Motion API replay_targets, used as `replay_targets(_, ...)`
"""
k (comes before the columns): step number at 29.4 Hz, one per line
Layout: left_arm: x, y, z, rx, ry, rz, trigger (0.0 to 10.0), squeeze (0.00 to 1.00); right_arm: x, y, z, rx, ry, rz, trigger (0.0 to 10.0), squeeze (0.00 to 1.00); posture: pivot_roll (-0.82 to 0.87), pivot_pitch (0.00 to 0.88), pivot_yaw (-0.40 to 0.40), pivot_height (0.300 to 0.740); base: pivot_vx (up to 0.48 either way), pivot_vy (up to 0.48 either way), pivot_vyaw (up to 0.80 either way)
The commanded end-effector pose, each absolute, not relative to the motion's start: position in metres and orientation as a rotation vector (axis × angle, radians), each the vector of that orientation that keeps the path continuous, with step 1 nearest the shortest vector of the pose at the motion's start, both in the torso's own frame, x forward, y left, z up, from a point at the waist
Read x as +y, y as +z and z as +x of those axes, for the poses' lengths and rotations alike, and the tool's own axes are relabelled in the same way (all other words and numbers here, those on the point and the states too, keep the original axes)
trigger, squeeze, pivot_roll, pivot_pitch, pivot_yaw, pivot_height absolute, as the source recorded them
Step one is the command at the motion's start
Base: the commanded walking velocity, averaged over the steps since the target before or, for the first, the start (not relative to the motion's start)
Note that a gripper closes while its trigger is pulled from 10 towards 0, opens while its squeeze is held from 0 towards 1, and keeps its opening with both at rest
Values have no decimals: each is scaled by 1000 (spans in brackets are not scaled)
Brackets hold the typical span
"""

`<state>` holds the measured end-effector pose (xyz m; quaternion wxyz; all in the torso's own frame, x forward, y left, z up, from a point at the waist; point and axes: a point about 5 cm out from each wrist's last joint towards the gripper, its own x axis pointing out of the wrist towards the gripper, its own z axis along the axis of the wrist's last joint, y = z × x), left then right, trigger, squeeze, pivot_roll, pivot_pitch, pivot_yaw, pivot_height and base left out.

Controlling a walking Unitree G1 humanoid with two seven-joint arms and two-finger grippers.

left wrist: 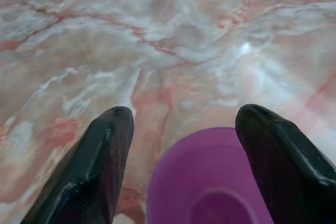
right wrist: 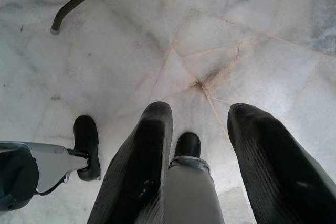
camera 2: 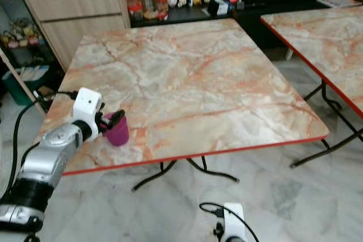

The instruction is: Setting the table

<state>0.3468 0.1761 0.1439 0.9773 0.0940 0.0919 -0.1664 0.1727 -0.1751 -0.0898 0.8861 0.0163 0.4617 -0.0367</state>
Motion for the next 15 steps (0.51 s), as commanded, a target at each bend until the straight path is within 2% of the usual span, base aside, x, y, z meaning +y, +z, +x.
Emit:
replay_targets(1, 179, 146, 351, 188, -317, 219, 10000, 0, -173, -89, 174, 956, -79, 47, 10000, 0, 82, 0, 58, 740, 0, 0, 0)
replay_targets(6, 183, 147, 353, 193, -305, 220, 10000, 0, -173, -89, 174, 957, -80, 49, 10000, 0, 82, 0, 58, 740, 0, 0, 0)
replay_targets(8, 196, 149, 355, 210, -277, 221, 10000, 0, -174, -90, 173, 957, -82, 52, 10000, 0, 82, 0, 56, 740, 0, 0, 0)
replay_targets(15, 214, 159, 353, 186, -244, 169, 10000, 0, -175, -89, 173, 955, -85, 52, 10000, 0, 86, 0, 53, 740, 0, 0, 0)
